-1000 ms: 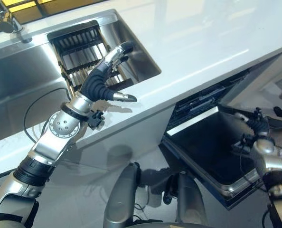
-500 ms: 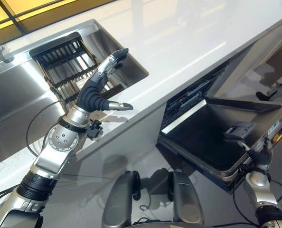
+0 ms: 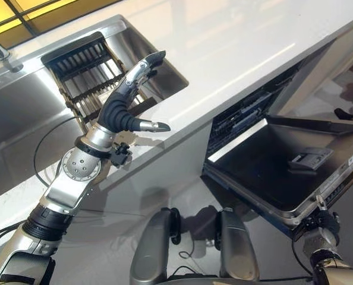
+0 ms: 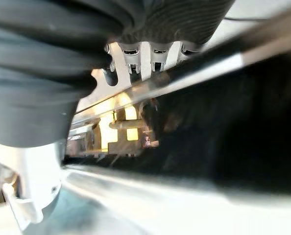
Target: Pick up plates and place into dishwasher.
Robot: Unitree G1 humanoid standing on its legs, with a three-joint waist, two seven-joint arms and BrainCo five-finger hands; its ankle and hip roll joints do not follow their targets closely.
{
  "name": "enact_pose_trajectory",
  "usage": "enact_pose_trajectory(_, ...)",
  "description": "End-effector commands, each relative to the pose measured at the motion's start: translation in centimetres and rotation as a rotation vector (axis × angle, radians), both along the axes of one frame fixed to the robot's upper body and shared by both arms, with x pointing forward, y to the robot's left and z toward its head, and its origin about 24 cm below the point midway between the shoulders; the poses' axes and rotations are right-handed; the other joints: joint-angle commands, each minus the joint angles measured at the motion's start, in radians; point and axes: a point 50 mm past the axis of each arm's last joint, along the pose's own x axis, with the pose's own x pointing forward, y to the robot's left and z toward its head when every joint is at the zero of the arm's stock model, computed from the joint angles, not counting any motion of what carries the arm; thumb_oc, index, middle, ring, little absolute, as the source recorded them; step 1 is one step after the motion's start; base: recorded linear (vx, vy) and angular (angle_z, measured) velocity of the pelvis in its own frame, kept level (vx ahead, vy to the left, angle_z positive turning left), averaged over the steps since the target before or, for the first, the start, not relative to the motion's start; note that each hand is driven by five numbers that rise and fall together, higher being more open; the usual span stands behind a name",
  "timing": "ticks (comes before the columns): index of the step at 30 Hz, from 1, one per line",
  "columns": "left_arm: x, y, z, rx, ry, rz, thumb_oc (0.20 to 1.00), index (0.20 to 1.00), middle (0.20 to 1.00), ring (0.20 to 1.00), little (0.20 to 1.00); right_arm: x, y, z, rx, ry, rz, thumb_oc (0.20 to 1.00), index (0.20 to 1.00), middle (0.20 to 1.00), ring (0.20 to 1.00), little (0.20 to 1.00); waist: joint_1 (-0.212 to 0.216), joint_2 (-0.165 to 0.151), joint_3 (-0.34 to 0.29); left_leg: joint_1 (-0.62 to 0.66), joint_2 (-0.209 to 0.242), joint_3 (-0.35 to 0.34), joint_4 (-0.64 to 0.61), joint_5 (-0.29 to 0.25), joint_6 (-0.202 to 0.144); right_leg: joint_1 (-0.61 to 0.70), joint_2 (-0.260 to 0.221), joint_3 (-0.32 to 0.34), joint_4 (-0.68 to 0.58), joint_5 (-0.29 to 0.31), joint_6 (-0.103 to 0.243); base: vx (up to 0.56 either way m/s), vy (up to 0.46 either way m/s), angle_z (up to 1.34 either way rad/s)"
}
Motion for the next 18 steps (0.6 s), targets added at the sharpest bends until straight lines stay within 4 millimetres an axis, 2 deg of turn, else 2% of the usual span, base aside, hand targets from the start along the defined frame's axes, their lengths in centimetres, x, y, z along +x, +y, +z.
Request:
enact_pose_trajectory(1, -0.3, -1.8, -1.3, -0.092, 0.022, -0.07, 1.0, 1.0, 1.0, 1.0, 1.0, 4.0, 2.0, 1.2, 0.072, -0.179, 0.204, 1.0, 1.0, 1.0, 1.0, 1.0, 0.037, 0.083, 0.006, 0.03, -0.038, -0.056, 0.047, -0.12, 0.037, 0.012, 0.028, -0.044, 0.044, -0.004, -0.104, 0.0, 0.0, 0.0)
enact_pose_trajectory(3, -0.3, -1.7, -1.3, -0.093, 0.019, -0.076, 1.0, 1.0, 1.0, 1.0, 1.0, 6.1, 2.9, 3.0, 0.042, -0.351, 0.324, 1.0, 1.0, 1.0, 1.0, 1.0, 0.043, 0.088, 0.007, 0.023, -0.044, -0.06, 0.044, -0.109, 0.035, 0.006, 0.022, -0.048, 0.042, 0.002, -0.108, 0.0, -0.005, -0.03)
enact_pose_trajectory(5, -0.4, -1.3, -1.6, -0.096, 0.019, -0.072, 1.0, 1.0, 1.0, 1.0, 1.0, 8.3, 4.5, 5.6, 0.006, -0.628, 0.495, 1.0, 1.0, 1.0, 1.0, 1.0, 0.044, 0.089, 0.011, 0.023, -0.045, -0.063, 0.045, -0.11, 0.03, 0.003, 0.017, -0.05, 0.053, -0.007, -0.107, 0.0, -0.011, -0.11)
enact_pose_trajectory(8, -0.3, -0.6, -1.9, -0.088, 0.025, -0.062, 1.0, 1.0, 1.0, 1.0, 1.0, 9.8, 6.7, 8.5, -0.044, -0.888, 0.705, 1.0, 1.0, 1.0, 1.0, 1.0, 0.042, 0.081, 0.007, 0.02, -0.037, -0.062, 0.035, -0.098, 0.025, -0.001, 0.01, -0.053, 0.047, 0.0, -0.103, 0.0, -0.035, -0.2)
enact_pose_trajectory(9, -0.2, -0.2, -1.8, -0.08, 0.029, -0.059, 1.0, 1.0, 1.0, 1.0, 1.0, 10.4, 7.7, 10.2, -0.074, -1.003, 0.783, 1.0, 1.0, 1.0, 1.0, 1.0, 0.041, 0.074, 0.004, 0.019, -0.033, -0.063, 0.032, -0.095, 0.023, -0.002, 0.008, -0.055, 0.044, 0.004, -0.1, 0.0, -0.067, -0.11)
enact_pose_trajectory(13, -0.1, 0.6, -1.3, -0.056, 0.036, -0.056, 1.0, 1.0, 1.0, 1.0, 1.0, 12.2, 9.7, 15.9, -0.144, -1.213, 0.923, 1.0, 1.0, 1.0, 1.0, 1.0, 0.043, 0.05, -0.001, 0.011, -0.021, -0.066, 0.033, -0.092, 0.017, -0.003, 0.004, -0.062, 0.037, 0.013, -0.091, -0.01, -0.076, -0.21)
enact_pose_trajectory(18, 0.3, 0.5, -0.7, 0.0, 0.039, -0.078, 1.0, 1.0, 1.0, 1.0, 1.0, 13.9, 10.5, 21.9, -0.216, -1.341, 0.962, 1.0, 1.0, 1.0, 1.0, 1.0, 0.061, 0.033, -0.011, 0.003, -0.018, -0.078, 0.05, -0.097, 0.011, 0.004, -0.002, -0.076, 0.041, 0.015, -0.085, 0.0, -0.072, -0.2)
